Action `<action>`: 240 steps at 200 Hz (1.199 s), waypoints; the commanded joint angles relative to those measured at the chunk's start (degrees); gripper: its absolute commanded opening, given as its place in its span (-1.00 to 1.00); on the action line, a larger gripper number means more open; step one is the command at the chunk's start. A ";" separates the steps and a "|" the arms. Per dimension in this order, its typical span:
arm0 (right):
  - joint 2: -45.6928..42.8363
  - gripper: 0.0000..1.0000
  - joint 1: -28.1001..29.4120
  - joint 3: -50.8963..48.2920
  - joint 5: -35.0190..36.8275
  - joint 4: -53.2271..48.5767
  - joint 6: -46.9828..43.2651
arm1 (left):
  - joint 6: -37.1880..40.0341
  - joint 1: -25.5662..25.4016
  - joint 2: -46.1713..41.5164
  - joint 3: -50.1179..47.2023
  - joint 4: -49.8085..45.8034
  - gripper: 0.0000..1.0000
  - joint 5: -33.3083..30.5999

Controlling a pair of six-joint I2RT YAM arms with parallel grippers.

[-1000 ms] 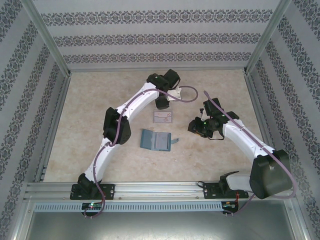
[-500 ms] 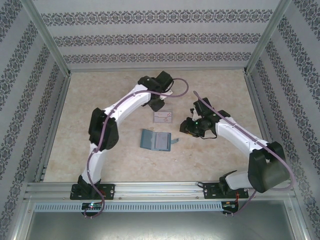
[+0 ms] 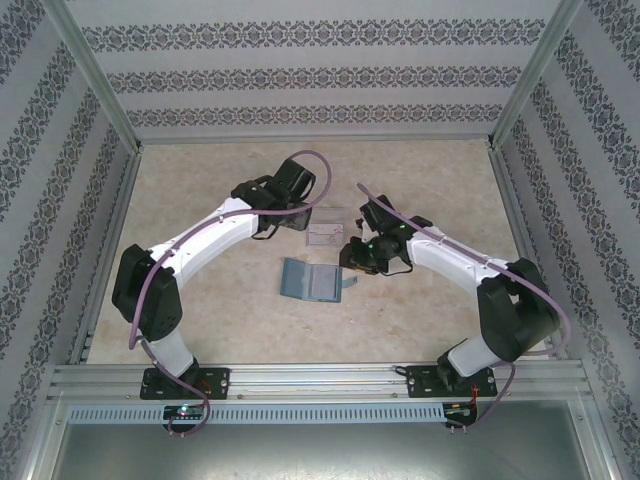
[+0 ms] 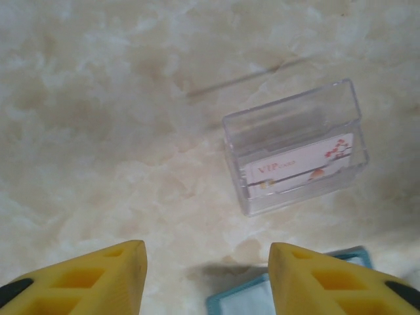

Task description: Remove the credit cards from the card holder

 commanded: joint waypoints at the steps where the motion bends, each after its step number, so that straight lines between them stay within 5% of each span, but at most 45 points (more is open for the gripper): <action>1: 1.77 -0.32 1.25 1.99 -0.65 0.38 0.91 | -8.42 0.59 -1.96 -1.70 -1.08 0.00 6.41; 48: 3.51 -0.31 1.86 1.47 -0.36 0.17 0.82 | -13.85 0.51 -4.37 -7.48 -2.03 0.06 3.58; 118: 6.93 -0.32 1.35 0.88 1.21 -1.91 -2.02 | -14.14 -2.34 4.13 -3.56 -7.95 -0.07 13.72; 240: 9.86 -0.54 -0.60 -1.64 1.32 -0.15 -3.68 | -20.86 -5.69 7.81 -11.30 7.97 -0.65 30.90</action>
